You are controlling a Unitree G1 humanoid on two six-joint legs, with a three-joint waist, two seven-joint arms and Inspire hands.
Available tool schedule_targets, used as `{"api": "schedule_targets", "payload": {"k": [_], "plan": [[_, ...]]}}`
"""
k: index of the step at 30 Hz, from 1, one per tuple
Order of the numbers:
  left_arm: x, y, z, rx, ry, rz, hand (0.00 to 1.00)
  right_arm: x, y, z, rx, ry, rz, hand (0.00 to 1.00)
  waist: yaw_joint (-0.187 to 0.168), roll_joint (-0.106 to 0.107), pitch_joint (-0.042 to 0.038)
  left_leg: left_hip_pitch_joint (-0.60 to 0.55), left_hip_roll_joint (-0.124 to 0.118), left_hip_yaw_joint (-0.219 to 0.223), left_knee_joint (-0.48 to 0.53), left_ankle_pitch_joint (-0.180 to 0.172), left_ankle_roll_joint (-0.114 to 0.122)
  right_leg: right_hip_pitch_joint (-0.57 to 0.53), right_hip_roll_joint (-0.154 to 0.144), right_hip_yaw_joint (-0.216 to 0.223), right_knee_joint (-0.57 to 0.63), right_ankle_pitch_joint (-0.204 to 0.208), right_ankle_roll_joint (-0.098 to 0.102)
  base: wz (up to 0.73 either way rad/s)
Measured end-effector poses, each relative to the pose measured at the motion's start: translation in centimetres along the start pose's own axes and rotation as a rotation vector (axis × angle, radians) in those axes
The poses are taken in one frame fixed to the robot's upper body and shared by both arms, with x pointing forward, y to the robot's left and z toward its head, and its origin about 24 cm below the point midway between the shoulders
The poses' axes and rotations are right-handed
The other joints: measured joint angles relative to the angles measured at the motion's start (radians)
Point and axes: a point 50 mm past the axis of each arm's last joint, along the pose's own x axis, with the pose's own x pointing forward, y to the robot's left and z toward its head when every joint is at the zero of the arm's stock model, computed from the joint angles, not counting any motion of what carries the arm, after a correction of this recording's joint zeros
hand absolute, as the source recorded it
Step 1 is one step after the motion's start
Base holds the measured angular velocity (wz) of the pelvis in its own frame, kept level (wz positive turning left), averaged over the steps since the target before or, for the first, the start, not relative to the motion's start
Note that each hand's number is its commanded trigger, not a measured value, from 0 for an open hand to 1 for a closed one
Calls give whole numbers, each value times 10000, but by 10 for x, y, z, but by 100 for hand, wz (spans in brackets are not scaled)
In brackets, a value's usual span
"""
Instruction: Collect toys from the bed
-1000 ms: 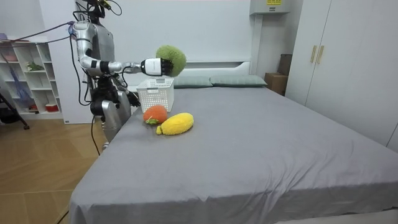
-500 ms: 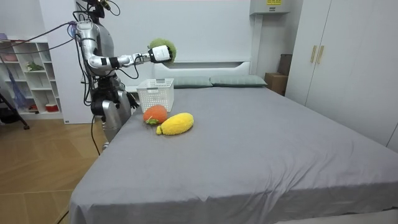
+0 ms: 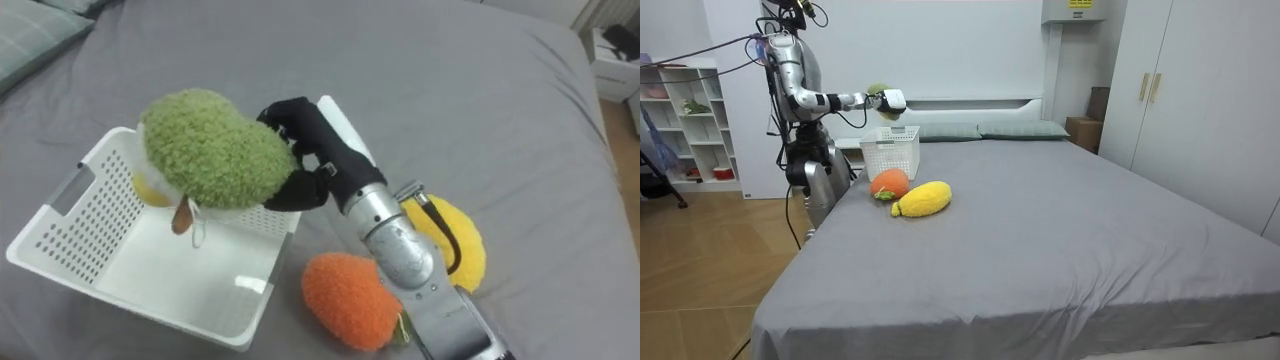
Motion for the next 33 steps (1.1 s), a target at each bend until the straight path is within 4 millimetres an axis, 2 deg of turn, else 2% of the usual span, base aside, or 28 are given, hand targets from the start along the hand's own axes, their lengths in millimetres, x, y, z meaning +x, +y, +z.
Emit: {"api": "schedule_targets", "payload": {"k": [2,5,11,12,14,16,23,33], "plan": [[1,2,4,103,-58,-28,0,3,7,-10,-98,520,538,100,106,-112,43,-65,-1,-40,33,-3,0,-5,-1,-35,-1,4,2,5],[3,2,15,235,-337,-158,0,2,17,-32,-121,1482,983,100,221,-102,55,-199,-37,-165,108,-21,17,-36,-32,-117,-9,16,19,13],[4,6,22,298,-588,-61,0,-1,30,-53,-161,2478,1632,100,202,-103,62,-395,-80,-374,167,-21,25,-97,-57,-332,-28,16,20,9],[4,6,23,286,-633,-51,0,-2,31,-54,-186,2545,1670,94,203,-103,61,-413,-83,-395,171,-21,26,-103,-59,-335,-29,16,20,9],[4,7,26,249,-770,-8,0,-1,33,-54,-125,2600,1736,42,208,-102,62,-485,-90,-433,189,-18,27,-167,-58,-329,-28,16,20,2],[3,8,27,214,-873,18,0,0,35,-55,-43,2633,1762,0,211,-102,62,-488,-91,-429,183,-16,26,-187,-58,-317,-28,16,20,0],[2,8,28,225,-946,67,0,-2,37,-62,22,2974,1741,0,218,-70,71,-502,-94,-435,175,-16,28,-192,-57,-317,-27,16,20,0],[0,5,23,346,-855,47,0,-1,41,-66,183,3139,1409,0,191,17,18,-518,-138,-528,213,-15,29,-142,-66,-425,-27,16,20,1]]}}
